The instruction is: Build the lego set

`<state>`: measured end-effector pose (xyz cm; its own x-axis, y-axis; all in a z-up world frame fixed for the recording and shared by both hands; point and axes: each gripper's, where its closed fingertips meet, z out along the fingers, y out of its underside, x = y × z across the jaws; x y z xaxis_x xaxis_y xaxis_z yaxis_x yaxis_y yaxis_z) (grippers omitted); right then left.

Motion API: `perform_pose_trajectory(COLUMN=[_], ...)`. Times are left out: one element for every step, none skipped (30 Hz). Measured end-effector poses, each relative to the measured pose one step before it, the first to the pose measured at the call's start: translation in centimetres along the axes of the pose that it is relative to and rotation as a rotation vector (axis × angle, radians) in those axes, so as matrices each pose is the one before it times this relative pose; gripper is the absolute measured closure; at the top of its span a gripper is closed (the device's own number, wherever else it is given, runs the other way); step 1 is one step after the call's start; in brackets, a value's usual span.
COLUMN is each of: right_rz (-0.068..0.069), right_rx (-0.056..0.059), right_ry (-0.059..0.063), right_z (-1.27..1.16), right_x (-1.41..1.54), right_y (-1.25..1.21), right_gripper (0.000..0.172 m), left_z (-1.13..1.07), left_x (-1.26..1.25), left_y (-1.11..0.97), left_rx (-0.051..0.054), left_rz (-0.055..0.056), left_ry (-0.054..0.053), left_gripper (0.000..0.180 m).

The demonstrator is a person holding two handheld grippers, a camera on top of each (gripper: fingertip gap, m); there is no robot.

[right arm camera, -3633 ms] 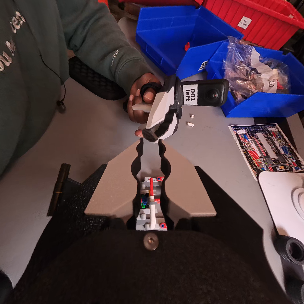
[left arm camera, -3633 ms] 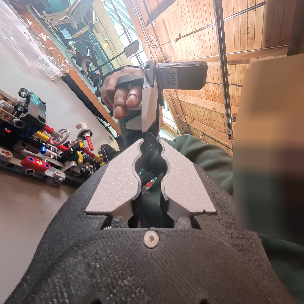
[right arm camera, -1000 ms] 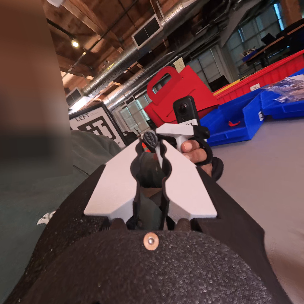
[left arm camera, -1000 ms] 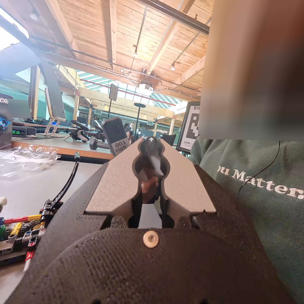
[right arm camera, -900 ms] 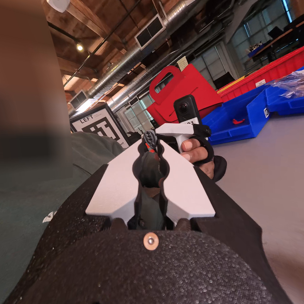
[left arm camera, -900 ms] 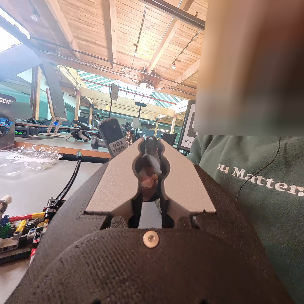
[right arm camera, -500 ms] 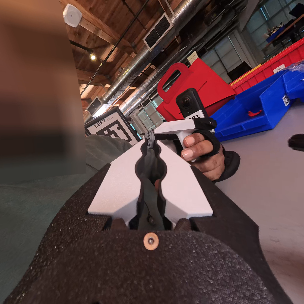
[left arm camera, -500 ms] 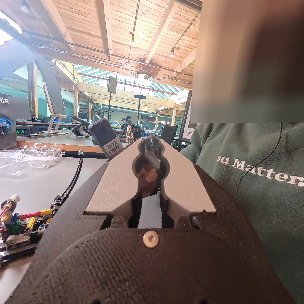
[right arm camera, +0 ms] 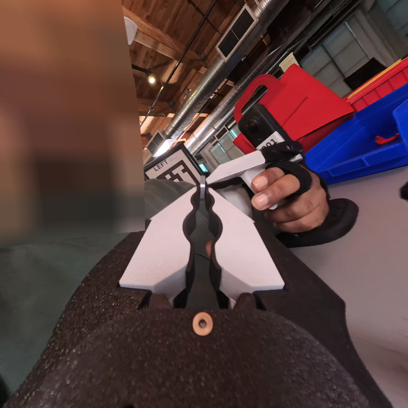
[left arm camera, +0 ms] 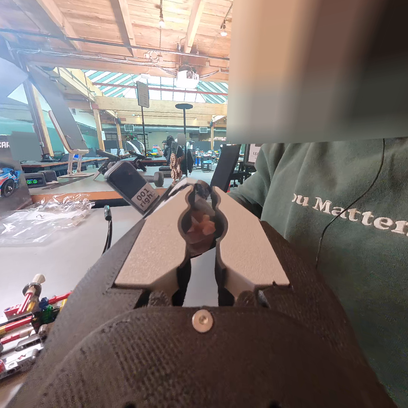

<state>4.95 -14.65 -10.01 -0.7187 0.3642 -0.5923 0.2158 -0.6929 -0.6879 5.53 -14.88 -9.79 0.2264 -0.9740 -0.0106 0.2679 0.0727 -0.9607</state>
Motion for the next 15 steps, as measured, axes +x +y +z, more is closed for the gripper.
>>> perform_pose_trajectory(right_rz=[0.02,0.0129,0.0125,0.0141,0.0157,0.0116,0.0062,0.0053,0.0068,0.0072,0.0034,0.0002,-0.0022,-0.0054,-0.0119], right_rx=[0.0013,-0.0002,-0.004,-0.0051,-0.002,0.0024,0.0006,0.0014,0.0034,0.0028,-0.0001,0.0008,0.0035,0.0106,0.015], right_ry=[-0.0219,-0.0205,-0.0146,-0.0128,-0.0135,-0.0087,-0.0104,-0.0075,-0.0053,-0.0051,-0.0044,-0.0018,0.0026,0.0103,0.0258], right_z=[0.035,0.047,0.049,0.072,0.063,0.045,0.044,0.028,-0.014,-0.02,-0.022,-0.027,-0.039,-0.111,-0.225], right_x=[-0.214,-0.218,-0.118,-0.073,-0.059,-0.011,-0.063,-0.055,-0.017,-0.021,-0.017,0.002,0.037,0.107,0.219], right_y=[0.058,0.087,0.131,0.154,0.089,0.008,0.026,0.006,-0.05,-0.057,-0.001,-0.001,-0.037,-0.157,-0.281], right_gripper=[0.171,0.171,0.171,0.171,0.171,0.171,0.171,0.171,0.171,0.171,0.171,0.171,0.171,0.171,0.17], left_z=[0.066,0.065,0.074,0.092,0.122,0.119,0.095,0.053,0.023,0.033,0.03,0.032,0.017,-0.024,-0.055], left_x=[0.185,0.183,0.117,0.069,0.105,0.117,0.078,0.025,-0.015,-0.062,-0.033,-0.017,-0.061,-0.17,-0.344], left_y=[-0.084,-0.077,-0.06,-0.007,-0.013,-0.051,-0.067,-0.046,-0.046,-0.034,0.001,0.005,0.023,0.032,0.082], left_rx=[-0.0086,-0.0104,-0.0113,-0.0133,-0.012,-0.0071,-0.005,-0.0039,-0.0022,-0.0009,-0.0009,-0.001,-0.0013,-0.0033,-0.0086], left_rz=[0.014,0.0107,0.0087,0.01,0.0107,0.0078,0.0054,0.003,0.0011,0.002,0.0026,-0.0002,-0.0055,-0.0124,-0.0191], left_ry=[0.0121,0.0135,0.0107,0.0075,0.0088,0.0093,0.008,0.007,0.0049,0.001,0.0002,0.0012,-0.0001,-0.0066,-0.0173], left_gripper=[0.168,0.167,0.167,0.166,0.165,0.166,0.167,0.167,0.167,0.167,0.167,0.167,0.167,0.167,0.167])
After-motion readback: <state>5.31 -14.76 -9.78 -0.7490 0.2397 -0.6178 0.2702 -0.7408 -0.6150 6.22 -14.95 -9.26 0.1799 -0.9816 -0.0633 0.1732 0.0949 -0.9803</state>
